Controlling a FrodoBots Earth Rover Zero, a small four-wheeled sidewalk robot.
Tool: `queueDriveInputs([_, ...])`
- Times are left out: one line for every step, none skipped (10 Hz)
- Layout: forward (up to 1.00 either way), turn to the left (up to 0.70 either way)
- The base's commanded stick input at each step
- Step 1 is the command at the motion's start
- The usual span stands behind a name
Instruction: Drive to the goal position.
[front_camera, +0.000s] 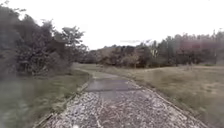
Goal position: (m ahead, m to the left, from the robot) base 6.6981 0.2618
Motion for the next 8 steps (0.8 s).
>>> queueDriveInputs([0.85,0.00])
queueDriveInputs([0.85,0.00])
queueDriveInputs([0.85,0.00])
queueDriveInputs([0.85,0.00])
queueDriveInputs([0.85,0.00])
queueDriveInputs([0.85,0.00])
queueDriveInputs([0.85,0.00])
queueDriveInputs([0.85,0.00])
